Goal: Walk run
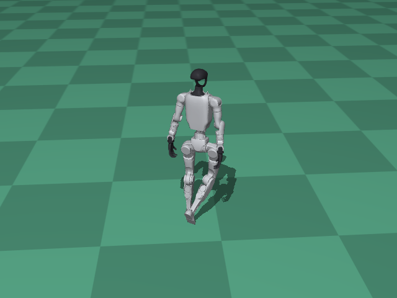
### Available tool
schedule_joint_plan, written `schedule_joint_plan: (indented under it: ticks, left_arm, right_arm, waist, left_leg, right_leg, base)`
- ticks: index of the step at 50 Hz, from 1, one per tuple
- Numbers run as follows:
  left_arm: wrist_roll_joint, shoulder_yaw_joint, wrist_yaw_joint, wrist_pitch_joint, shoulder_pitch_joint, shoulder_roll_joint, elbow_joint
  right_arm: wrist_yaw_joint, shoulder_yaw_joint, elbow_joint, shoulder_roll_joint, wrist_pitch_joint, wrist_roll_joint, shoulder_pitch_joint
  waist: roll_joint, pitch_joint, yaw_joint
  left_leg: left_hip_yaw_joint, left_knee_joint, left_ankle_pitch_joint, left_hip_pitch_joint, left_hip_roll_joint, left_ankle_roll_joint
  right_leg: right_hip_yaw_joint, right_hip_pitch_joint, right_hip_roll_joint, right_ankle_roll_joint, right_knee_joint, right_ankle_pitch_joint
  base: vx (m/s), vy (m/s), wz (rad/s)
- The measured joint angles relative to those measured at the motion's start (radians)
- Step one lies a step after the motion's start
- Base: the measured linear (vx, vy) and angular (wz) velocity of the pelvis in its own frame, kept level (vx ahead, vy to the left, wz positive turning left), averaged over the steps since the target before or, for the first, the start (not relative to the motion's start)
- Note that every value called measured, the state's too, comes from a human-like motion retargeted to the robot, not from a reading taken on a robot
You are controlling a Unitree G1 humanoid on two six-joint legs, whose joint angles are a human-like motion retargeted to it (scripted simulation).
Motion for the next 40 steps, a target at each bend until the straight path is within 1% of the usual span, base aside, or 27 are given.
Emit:
schedule_joint_plan:
  ticks: [2, 5, 6, 10, 13, 15, 18, 20, 21, 22, 23, 25, 27, 28, 30, 32, 33, 35, 37, 38, 40]
  left_arm:
    - [0.02, -0.029, 0.011, -0.02, -0.071, 0.013, -0.038]
    - [0.023, -0.07, 0.006, -0.057, -0.169, 0.036, -0.1]
    - [0.016, -0.076, 0.006, -0.07, -0.198, 0.044, -0.118]
    - [-0.012, -0.071, 0.012, -0.112, -0.299, 0.064, -0.179]
    - [-0.05, -0.061, 0.009, -0.131, -0.354, 0.064, -0.208]
    - [-0.078, -0.056, 0.004, -0.144, -0.378, 0.053, -0.221]
    - [-0.109, -0.051, -0.017, -0.172, -0.393, 0.025, -0.229]
    - [-0.117, -0.057, -0.031, -0.193, -0.391, 0.004, -0.227]
    - [-0.113, -0.062, -0.036, -0.2, -0.383, -0.009, -0.222]
    - [-0.106, -0.068, -0.041, -0.205, -0.373, -0.022, -0.217]
    - [-0.092, -0.076, -0.045, -0.206, -0.358, -0.035, -0.209]
    - [-0.048, -0.087, -0.051, -0.201, -0.318, -0.057, -0.19]
    - [0.002, -0.097, -0.042, -0.198, -0.258, -0.073, -0.167]
    - [0.022, -0.108, -0.031, -0.197, -0.224, -0.081, -0.154]
    - [0.058, -0.13, 0.005, -0.196, -0.152, -0.094, -0.127]
    - [0.095, -0.142, 0.034, -0.185, -0.087, -0.091, -0.099]
    - [0.121, -0.145, 0.043, -0.175, -0.058, -0.086, -0.084]
    - [0.186, -0.146, 0.061, -0.147, -0.003, -0.081, -0.064]
    - [0.258, -0.136, 0.082, -0.12, 0.053, -0.085, -0.053]
    - [0.288, -0.126, 0.09, -0.111, 0.08, -0.089, -0.047]
    - [0.321, -0.111, 0.091, -0.105, 0.132, -0.096, -0.035]
  right_arm:
    - [-0.019, -0.008, -0.013, -0.001, -0.009, -0.026, 0.037]
    - [-0.031, -0.006, -0.029, -0.006, -0.02, -0.038, 0.08]
    - [-0.03, -0.011, -0.031, -0.006, -0.017, -0.044, 0.09]
    - [-0.025, -0.045, -0.016, -0.004, -0.003, -0.05, 0.115]
    - [-0.023, -0.075, 0.002, 0.002, 0.007, -0.03, 0.121]
    - [-0.022, -0.093, 0.01, 0.008, 0.007, -0.015, 0.125]
    - [-0.023, -0.112, 0.016, 0.019, 0.007, -0.004, 0.127]
    - [-0.022, -0.121, 0.024, 0.024, 0.01, -0.001, 0.122]
    - [-0.02, -0.126, 0.025, 0.025, 0.013, -0.003, 0.12]
    - [-0.018, -0.13, 0.026, 0.025, 0.015, -0.006, 0.118]
    - [-0.016, -0.136, 0.026, 0.025, 0.018, -0.011, 0.117]
    - [-0.011, -0.142, 0.026, 0.017, 0.022, -0.023, 0.111]
    - [-0.013, -0.135, 0.025, 0.006, 0.025, -0.025, 0.098]
    - [-0.018, -0.135, 0.023, 0.001, 0.028, -0.025, 0.088]
    - [-0.036, -0.138, 0.012, -0.008, 0.028, -0.02, 0.06]
    - [-0.057, -0.123, -0.017, -0.004, 0.014, -0.001, 0.027]
    - [-0.065, -0.11, -0.035, -0.001, 0.005, 0.014, 0.008]
    - [-0.072, -0.089, -0.067, -0.001, -0.009, 0.04, -0.038]
    - [-0.063, -0.075, -0.099, -0.007, -0.023, 0.053, -0.088]
    - [-0.056, -0.071, -0.118, -0.009, -0.03, 0.054, -0.112]
    - [-0.044, -0.064, -0.162, -0.009, -0.038, 0.053, -0.154]
  waist:
    - [0.015, 0.006, -0.045]
    - [0.017, 0.016, -0.127]
    - [0.012, 0.021, -0.15]
    - [-0.019, 0.038, -0.207]
    - [-0.044, 0.054, -0.24]
    - [-0.048, 0.06, -0.258]
    - [-0.034, 0.064, -0.275]
    - [-0.022, 0.065, -0.288]
    - [-0.014, 0.063, -0.292]
    - [-0.005, 0.059, -0.298]
    - [0.005, 0.054, -0.306]
    - [0.027, 0.037, -0.315]
    - [0.047, 0.019, -0.295]
    - [0.051, 0.017, -0.302]
    - [0.035, 0.012, -0.298]
    - [-0.011, 0.005, -0.279]
    - [-0.033, 0.0, -0.271]
    - [-0.06, -0.005, -0.253]
    - [-0.076, -0.006, -0.232]
    - [-0.085, -0.004, -0.222]
    - [-0.099, 0.001, -0.207]
  left_leg:
    - [0.015, -0.014, -0.016, 0.032, -0.005, -0.002]
    - [0.026, -0.026, -0.035, 0.074, -0.034, -0.003]
    - [0.04, -0.03, -0.041, 0.09, -0.046, 0.0]
    - [0.078, -0.045, -0.068, 0.17, -0.108, 0.011]
    - [0.104, -0.058, -0.085, 0.242, -0.152, 0.023]
    - [0.116, -0.062, -0.097, 0.283, -0.169, 0.035]
    - [0.12, -0.057, -0.118, 0.323, -0.174, 0.039]
    - [0.106, -0.044, -0.125, 0.341, -0.172, 0.039]
    - [0.09, -0.034, -0.119, 0.346, -0.175, 0.041]
    - [0.075, -0.024, -0.111, 0.351, -0.176, 0.041]
    - [0.064, -0.012, -0.098, 0.357, -0.174, 0.037]
    - [0.064, 0.018, -0.041, 0.363, -0.163, 0.018]
    - [0.084, 0.065, 0.087, 0.361, -0.145, -0.03]
    - [0.076, 0.104, 0.171, 0.361, -0.138, -0.056]
    - [0.08, 0.207, 0.344, 0.347, -0.146, -0.101]
    - [0.118, 0.357, 0.469, 0.302, -0.169, -0.11]
    - [0.133, 0.445, 0.506, 0.268, -0.176, -0.102]
    - [0.096, 0.602, 0.501, 0.183, -0.204, -0.107]
    - [0.05, 0.716, 0.375, 0.093, -0.206, -0.101]
    - [0.043, 0.747, 0.325, 0.054, -0.198, -0.086]
    - [0.058, 0.754, 0.226, -0.01, -0.174, -0.018]
  right_leg:
    - [0.0, -0.074, 0.004, 0.035, 0.003, -0.056]
    - [0.014, -0.17, -0.008, 0.135, -0.081, -0.123]
    - [0.016, -0.188, -0.024, 0.156, -0.133, -0.134]
    - [0.003, -0.221, -0.105, 0.192, -0.383, -0.147]
    - [-0.001, -0.233, -0.151, 0.222, -0.563, -0.124]
    - [-0.033, -0.24, -0.173, 0.249, -0.673, -0.121]
    - [-0.114, -0.245, -0.179, 0.276, -0.788, -0.152]
    - [-0.157, -0.233, -0.177, 0.232, -0.802, -0.158]
    - [-0.156, -0.225, -0.173, 0.185, -0.783, -0.15]
    - [-0.176, -0.214, -0.174, 0.152, -0.768, -0.14]
    - [-0.233, -0.2, -0.185, 0.148, -0.764, -0.124]
    - [-0.193, -0.191, -0.171, 0.125, -0.755, -0.106]
    - [-0.139, -0.181, -0.146, 0.105, -0.73, -0.156]
    - [-0.132, -0.166, -0.142, 0.095, -0.725, -0.178]
    - [-0.146, -0.123, -0.156, 0.086, -0.718, -0.217]
    - [-0.112, -0.081, -0.172, 0.075, -0.72, -0.245]
    - [-0.114, -0.058, -0.187, 0.08, -0.725, -0.254]
    - [-0.1, -0.019, -0.198, 0.091, -0.737, -0.268]
    - [-0.07, 0.013, -0.193, 0.097, -0.747, -0.28]
    - [-0.074, 0.031, -0.192, 0.101, -0.756, -0.283]
    - [-0.074, 0.063, -0.186, 0.105, -0.768, -0.291]
  base:
    - [0.43, 0.06, 0.01]
    - [0.52, 0.05, 0.26]
    - [0.49, 0.03, 0.08]
    - [0.44, 0.0, -0.3]
    - [0.54, -0.05, -0.31]
    - [0.58, -0.05, -0.21]
    - [0.55, -0.07, -0.21]
    - [0.59, -0.13, 0.0]
    - [0.69, -0.17, 0.13]
    - [0.82, -0.23, 0.25]
    - [0.87, -0.26, 0.29]
    - [0.83, -0.25, 0.04]
    - [0.8, -0.23, -0.41]
    - [0.88, -0.25, -0.19]
    - [0.77, -0.22, -0.41]
    - [0.63, -0.22, -0.97]
    - [0.62, -0.21, -0.98]
    - [0.72, -0.22, -0.86]
    - [0.67, -0.17, -0.79]
    - [0.67, -0.15, -0.81]
    - [0.58, -0.12, -0.83]
